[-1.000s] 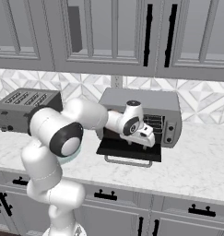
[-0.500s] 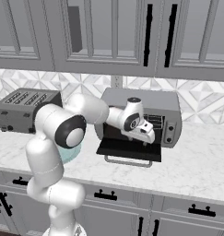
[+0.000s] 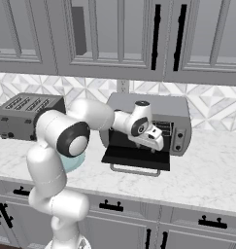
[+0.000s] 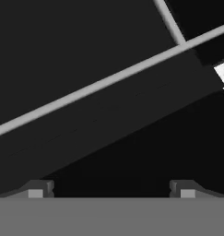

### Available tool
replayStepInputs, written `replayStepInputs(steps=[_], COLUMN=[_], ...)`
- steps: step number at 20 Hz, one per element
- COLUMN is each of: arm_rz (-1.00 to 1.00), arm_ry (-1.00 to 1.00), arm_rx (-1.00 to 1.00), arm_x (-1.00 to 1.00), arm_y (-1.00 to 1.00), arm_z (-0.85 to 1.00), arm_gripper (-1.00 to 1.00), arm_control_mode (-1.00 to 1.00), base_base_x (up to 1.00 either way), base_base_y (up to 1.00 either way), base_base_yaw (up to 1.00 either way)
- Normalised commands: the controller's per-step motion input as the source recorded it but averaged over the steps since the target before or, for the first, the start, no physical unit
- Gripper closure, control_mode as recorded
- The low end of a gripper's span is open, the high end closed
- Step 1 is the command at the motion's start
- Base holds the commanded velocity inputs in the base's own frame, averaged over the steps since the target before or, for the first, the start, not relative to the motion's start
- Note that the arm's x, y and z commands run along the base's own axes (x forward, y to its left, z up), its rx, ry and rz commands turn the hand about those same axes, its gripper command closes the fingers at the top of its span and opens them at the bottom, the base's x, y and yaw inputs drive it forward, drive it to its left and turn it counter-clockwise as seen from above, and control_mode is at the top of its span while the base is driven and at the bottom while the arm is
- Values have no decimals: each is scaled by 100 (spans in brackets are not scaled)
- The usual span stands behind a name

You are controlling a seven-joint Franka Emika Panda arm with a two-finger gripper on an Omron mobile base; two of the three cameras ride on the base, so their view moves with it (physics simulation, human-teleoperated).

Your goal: Pick up the kebab skewer and baguette bread, and place them inside the toaster oven. Close the toaster oven door and start by setting the timer.

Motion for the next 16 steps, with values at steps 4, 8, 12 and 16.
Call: replayStepInputs(steps=[4, 8, 12, 16], arm_rz=[-2, 0, 9, 18], arm_ry=[-1, 1, 11, 17], arm_rx=[0, 0, 0, 0], arm_x=[-63, -95, -96, -79], arm_y=[0, 0, 9, 27], arm_z=[13, 14, 12, 0], arm_gripper=[-100, -100, -100, -100], arm_control_mode=[-100, -100, -100, -100], base_base_x=[0, 0, 0, 0], base_base_y=[0, 0, 0, 0], base_base_yaw=[0, 0, 0, 0])
